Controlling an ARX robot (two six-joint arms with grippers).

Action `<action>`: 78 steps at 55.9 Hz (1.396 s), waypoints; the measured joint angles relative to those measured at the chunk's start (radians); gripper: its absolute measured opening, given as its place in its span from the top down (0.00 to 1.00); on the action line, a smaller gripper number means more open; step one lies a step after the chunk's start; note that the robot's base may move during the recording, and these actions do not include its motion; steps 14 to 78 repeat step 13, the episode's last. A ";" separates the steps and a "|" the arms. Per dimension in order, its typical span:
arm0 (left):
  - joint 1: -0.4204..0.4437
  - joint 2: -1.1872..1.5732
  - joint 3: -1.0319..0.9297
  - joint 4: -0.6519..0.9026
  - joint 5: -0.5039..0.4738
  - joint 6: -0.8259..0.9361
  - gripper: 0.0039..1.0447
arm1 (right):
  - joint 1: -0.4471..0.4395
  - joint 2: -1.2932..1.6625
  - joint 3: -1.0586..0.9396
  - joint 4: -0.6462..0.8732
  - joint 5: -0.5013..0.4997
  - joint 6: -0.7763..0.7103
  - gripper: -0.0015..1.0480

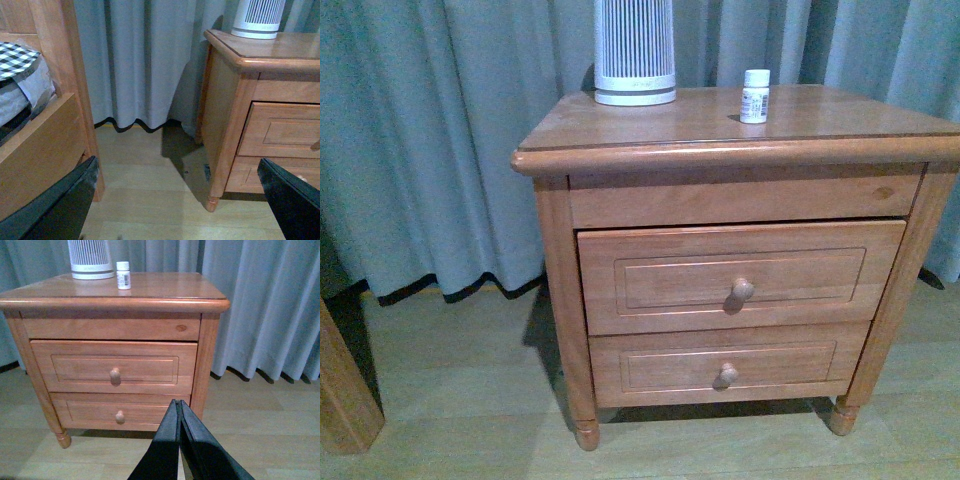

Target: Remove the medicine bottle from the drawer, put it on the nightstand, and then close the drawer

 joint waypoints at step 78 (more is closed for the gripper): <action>0.000 0.000 0.000 0.000 0.000 0.000 0.06 | 0.000 0.000 0.000 0.000 0.000 0.000 0.77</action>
